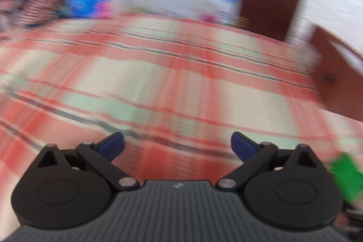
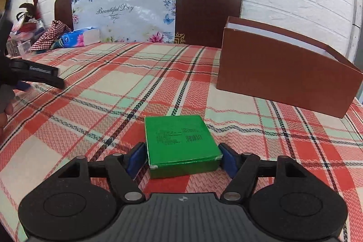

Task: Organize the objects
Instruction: 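Reach the left tool to the small green box and grasp it, then drop the green box into the brown box and open the left tool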

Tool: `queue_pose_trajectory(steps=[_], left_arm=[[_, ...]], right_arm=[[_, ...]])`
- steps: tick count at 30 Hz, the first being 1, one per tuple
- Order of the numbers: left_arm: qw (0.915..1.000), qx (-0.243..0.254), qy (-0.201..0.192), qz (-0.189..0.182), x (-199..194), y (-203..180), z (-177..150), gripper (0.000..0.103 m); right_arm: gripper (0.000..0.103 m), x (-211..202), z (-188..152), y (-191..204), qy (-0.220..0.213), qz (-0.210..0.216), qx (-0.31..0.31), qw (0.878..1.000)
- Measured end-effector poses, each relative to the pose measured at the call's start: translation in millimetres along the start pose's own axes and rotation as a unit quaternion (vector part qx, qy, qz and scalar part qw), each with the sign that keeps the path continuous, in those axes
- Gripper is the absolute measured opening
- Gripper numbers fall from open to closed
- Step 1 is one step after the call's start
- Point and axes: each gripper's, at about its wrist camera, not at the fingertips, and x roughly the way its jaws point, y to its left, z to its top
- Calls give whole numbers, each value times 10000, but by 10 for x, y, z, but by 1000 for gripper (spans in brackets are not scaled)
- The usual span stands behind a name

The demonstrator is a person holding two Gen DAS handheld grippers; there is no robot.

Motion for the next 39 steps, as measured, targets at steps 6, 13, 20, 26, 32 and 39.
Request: queue_pose_trajectory(steps=[6,13,20,26,32,39], left_arm=[[9791,352,1171,-1625,32,-950,-125,80],[9686,339,1422,-2012,177,-1291,-23,50],[9662,1032,407,-2326,-82,-1918,739,50],[9637,1274,-16,-2345,213,-2507,1277,55],[9793,1511,-306,-1310,649,-2760,1316,72],[9737,1704,-656,-1363,325,-2551,1042,76]], right_arm=[[75,62,19,-34,15,106,19,9999],[60,-35,-18,-75,-297,248,95,9992],[60,-158,369,-446,-1604,-161,358,9863],[60,136,858,-986,-2209,-590,575,9718],[85,940,1140,-1427,-1896,-1261,560,9721],[88,711,821,-1479,-2325,-1282,697,9616]])
